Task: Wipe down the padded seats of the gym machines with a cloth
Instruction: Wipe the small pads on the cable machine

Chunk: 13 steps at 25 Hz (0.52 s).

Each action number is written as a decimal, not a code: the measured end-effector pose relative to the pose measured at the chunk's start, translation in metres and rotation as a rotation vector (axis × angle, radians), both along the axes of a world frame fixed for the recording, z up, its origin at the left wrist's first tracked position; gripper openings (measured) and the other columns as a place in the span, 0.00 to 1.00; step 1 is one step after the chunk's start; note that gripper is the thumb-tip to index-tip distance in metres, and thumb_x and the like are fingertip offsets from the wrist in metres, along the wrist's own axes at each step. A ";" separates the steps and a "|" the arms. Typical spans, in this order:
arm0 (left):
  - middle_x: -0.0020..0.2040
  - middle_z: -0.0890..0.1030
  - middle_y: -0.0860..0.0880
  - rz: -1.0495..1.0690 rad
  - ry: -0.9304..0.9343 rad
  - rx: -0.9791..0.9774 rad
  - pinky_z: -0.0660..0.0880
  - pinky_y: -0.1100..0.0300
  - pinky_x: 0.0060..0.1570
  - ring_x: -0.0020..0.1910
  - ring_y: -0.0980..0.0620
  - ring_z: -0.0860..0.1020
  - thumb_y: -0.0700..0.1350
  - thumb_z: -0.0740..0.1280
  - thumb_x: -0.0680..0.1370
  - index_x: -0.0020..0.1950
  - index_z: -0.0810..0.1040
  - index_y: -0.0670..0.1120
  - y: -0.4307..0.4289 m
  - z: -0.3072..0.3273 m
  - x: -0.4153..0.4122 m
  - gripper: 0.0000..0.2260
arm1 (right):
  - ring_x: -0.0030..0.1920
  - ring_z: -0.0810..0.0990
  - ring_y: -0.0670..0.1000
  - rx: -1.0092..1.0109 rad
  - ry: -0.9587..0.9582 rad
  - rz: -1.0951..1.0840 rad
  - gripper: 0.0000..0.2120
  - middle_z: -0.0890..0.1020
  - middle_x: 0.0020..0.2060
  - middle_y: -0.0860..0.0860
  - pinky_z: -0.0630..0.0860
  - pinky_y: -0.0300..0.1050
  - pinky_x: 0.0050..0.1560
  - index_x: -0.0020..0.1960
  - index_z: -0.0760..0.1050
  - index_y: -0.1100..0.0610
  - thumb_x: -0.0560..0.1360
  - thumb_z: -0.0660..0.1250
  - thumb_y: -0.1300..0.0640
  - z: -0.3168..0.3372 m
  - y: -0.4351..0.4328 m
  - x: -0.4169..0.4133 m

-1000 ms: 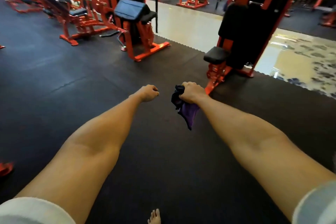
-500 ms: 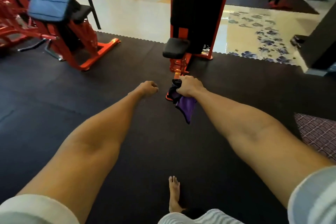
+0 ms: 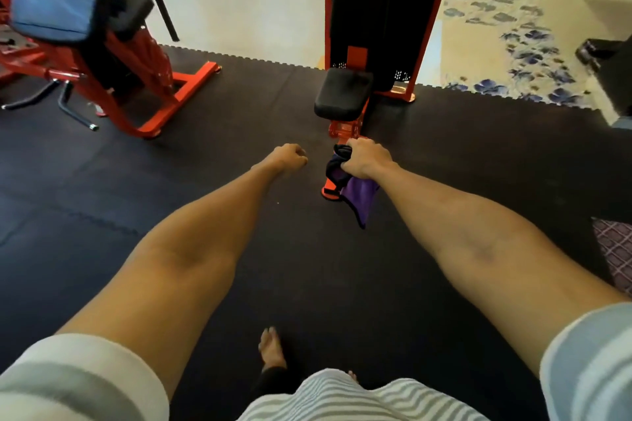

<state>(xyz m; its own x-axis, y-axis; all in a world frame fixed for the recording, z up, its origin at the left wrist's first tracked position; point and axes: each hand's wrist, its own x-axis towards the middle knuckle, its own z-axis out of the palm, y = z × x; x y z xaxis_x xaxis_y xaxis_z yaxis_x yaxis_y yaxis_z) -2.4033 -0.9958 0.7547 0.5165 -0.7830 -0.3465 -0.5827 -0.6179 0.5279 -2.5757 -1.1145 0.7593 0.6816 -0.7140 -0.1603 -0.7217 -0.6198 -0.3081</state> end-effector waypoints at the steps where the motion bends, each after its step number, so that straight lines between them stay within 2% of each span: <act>1: 0.67 0.78 0.43 -0.009 -0.004 -0.002 0.75 0.50 0.64 0.63 0.44 0.77 0.46 0.64 0.82 0.69 0.76 0.48 -0.011 -0.003 0.019 0.16 | 0.57 0.78 0.58 -0.002 -0.001 -0.012 0.15 0.79 0.59 0.54 0.69 0.48 0.49 0.60 0.75 0.51 0.75 0.70 0.50 -0.004 -0.010 0.016; 5: 0.67 0.78 0.43 -0.061 -0.021 0.011 0.75 0.49 0.65 0.64 0.44 0.77 0.46 0.65 0.81 0.70 0.76 0.47 -0.063 -0.012 0.101 0.17 | 0.60 0.78 0.60 0.002 0.022 -0.054 0.18 0.79 0.62 0.55 0.71 0.50 0.51 0.63 0.75 0.53 0.75 0.69 0.50 -0.018 -0.056 0.090; 8: 0.67 0.78 0.44 -0.099 -0.032 0.016 0.75 0.50 0.64 0.63 0.44 0.77 0.46 0.64 0.82 0.71 0.75 0.47 -0.101 -0.010 0.168 0.17 | 0.61 0.78 0.62 0.000 -0.033 -0.108 0.19 0.77 0.61 0.54 0.73 0.52 0.54 0.63 0.75 0.53 0.74 0.69 0.48 -0.016 -0.089 0.150; 13: 0.68 0.77 0.43 -0.200 -0.035 -0.013 0.74 0.48 0.67 0.64 0.44 0.77 0.44 0.63 0.82 0.71 0.75 0.46 -0.176 0.002 0.248 0.17 | 0.60 0.78 0.62 0.021 -0.048 -0.195 0.19 0.77 0.60 0.55 0.72 0.51 0.51 0.62 0.75 0.53 0.75 0.70 0.48 -0.010 -0.146 0.216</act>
<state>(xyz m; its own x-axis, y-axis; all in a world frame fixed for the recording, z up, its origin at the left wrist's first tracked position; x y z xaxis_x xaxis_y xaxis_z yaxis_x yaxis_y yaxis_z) -2.1550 -1.1716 0.7568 0.3615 -0.8756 -0.3205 -0.7114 -0.4812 0.5123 -2.3598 -1.2605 0.7488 0.5380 -0.8300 -0.1475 -0.8117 -0.4627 -0.3565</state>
